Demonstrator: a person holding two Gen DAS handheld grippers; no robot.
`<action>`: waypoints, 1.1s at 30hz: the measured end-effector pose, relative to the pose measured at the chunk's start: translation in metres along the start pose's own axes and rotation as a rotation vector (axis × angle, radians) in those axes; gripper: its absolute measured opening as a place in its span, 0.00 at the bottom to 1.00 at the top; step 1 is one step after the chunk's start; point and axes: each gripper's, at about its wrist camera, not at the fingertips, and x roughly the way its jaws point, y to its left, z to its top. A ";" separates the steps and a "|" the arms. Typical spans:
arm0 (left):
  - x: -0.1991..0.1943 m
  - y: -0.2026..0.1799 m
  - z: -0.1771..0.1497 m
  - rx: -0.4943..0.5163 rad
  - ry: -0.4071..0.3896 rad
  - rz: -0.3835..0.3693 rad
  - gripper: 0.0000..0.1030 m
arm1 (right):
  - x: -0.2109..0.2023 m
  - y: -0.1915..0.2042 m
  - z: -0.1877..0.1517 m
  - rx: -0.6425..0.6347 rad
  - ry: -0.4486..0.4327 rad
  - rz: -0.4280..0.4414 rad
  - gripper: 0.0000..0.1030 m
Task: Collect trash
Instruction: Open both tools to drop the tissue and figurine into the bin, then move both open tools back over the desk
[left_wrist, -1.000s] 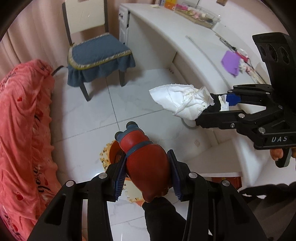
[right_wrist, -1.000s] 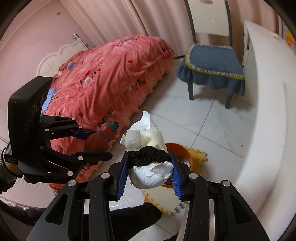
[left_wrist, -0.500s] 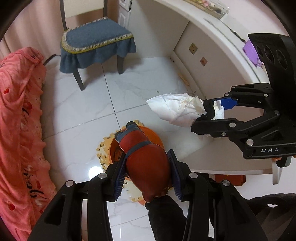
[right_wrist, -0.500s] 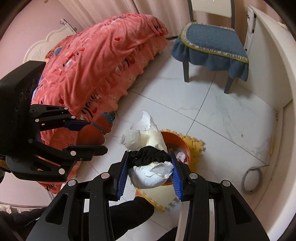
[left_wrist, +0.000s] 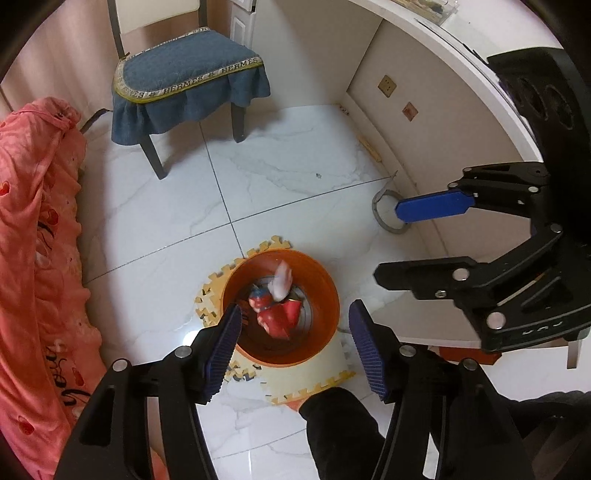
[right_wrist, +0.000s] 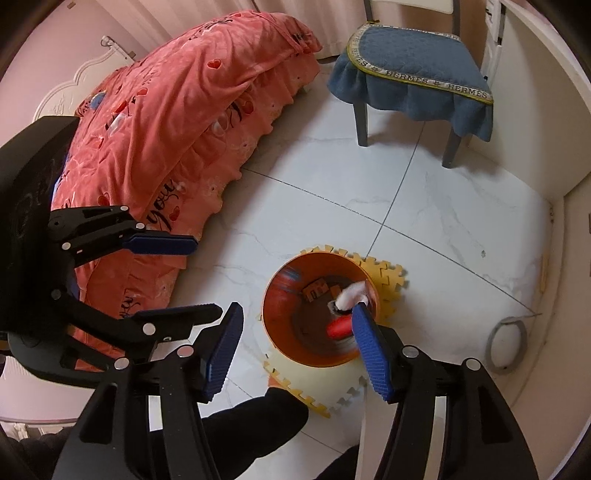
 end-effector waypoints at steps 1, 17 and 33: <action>-0.001 0.000 -0.001 -0.001 0.003 0.003 0.60 | -0.002 0.000 0.000 0.003 -0.001 0.003 0.60; -0.080 -0.045 0.009 0.002 -0.116 0.043 0.83 | -0.114 0.011 -0.024 -0.017 -0.143 0.024 0.71; -0.147 -0.150 0.028 0.158 -0.235 0.046 0.93 | -0.259 -0.016 -0.088 0.030 -0.355 -0.130 0.93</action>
